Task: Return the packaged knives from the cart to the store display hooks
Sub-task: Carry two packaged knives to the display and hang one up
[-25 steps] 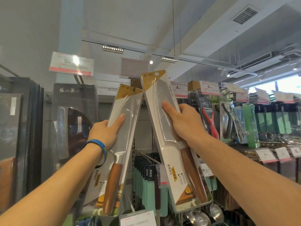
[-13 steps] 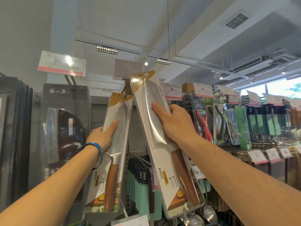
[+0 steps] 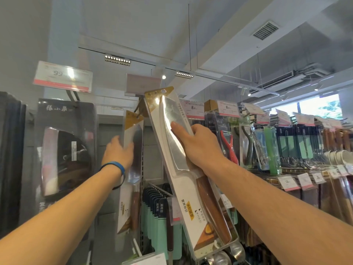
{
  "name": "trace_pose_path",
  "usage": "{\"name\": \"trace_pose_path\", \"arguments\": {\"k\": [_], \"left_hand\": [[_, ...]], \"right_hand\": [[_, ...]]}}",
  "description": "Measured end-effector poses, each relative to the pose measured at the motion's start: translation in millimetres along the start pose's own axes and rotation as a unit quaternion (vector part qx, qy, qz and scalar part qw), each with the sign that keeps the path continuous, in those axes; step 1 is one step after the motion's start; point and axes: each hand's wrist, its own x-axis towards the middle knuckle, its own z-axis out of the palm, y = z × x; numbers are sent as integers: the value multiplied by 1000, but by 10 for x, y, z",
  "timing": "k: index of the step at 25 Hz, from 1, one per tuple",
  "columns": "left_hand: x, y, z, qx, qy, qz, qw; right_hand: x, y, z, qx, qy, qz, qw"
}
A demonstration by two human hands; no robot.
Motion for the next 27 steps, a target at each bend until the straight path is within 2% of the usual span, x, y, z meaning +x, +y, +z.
{"name": "trace_pose_path", "arguments": {"k": [2,4,5,7,10,14,18,22,27], "left_hand": [[-11,299,-170,-89,65,103,988],[27,636,-387,-174,77,187,964],[66,785,-484,-176,74,219,957],[172,1009,-660,-98,66,246,962],[365,1200,-909,44,61,242,967],[415,1412,-1049,237,31,323,916],[339,1381,-1018,278,69,389,876],[329,1441,-1066,357,49,411,838],[254,1378,-1063,349,43,414,839]], "right_hand": [[13,7,16,6,-1,1,1000],[24,14,39,10,-11,4,1000],[24,18,53,14,-16,7,1000],[-6,37,113,31,-19,12,999],[-141,104,294,68,-27,-3,997],[-396,216,594,96,-68,-3,993],[-436,231,728,144,-49,-4,988],[-272,125,768,150,-41,-35,987],[-258,115,961,137,-58,-50,988]]}}
